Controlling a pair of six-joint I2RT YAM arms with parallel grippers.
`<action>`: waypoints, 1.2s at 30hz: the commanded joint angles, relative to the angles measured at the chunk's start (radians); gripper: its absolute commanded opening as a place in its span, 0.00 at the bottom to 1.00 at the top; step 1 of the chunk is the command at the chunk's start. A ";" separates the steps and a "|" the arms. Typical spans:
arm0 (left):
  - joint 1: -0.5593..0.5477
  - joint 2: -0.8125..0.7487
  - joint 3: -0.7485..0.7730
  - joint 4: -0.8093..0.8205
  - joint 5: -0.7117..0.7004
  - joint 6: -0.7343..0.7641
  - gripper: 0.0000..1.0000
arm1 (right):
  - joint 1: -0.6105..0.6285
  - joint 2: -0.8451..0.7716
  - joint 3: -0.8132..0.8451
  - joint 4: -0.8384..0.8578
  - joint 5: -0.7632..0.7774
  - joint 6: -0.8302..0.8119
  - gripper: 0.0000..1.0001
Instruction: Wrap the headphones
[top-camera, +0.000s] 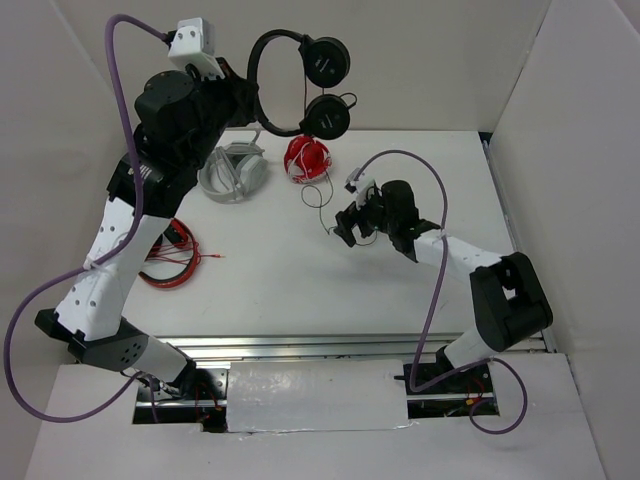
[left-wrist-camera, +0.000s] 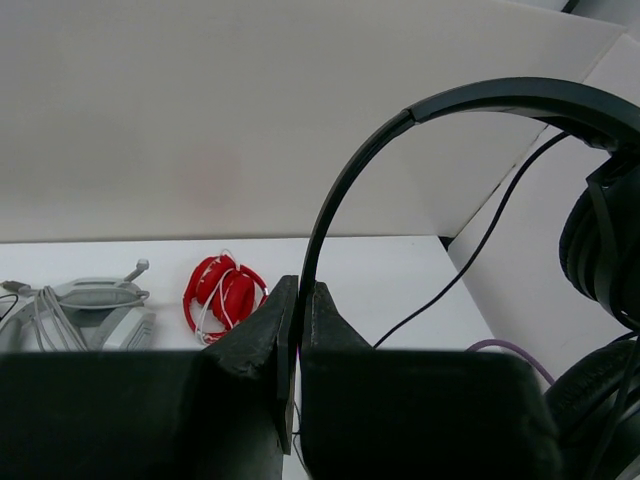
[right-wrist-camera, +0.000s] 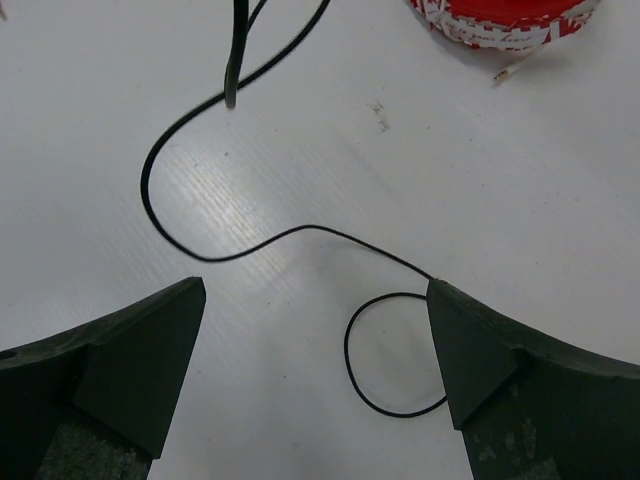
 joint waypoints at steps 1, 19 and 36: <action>0.006 -0.049 0.020 0.102 -0.015 0.003 0.00 | -0.008 -0.041 0.029 -0.053 0.015 -0.050 1.00; 0.006 -0.040 0.029 0.120 -0.055 0.011 0.00 | 0.222 0.218 0.248 0.049 0.003 0.151 0.70; 0.188 0.205 0.041 0.163 -0.308 -0.061 0.00 | 0.557 -0.476 -0.181 -0.244 0.085 0.142 0.00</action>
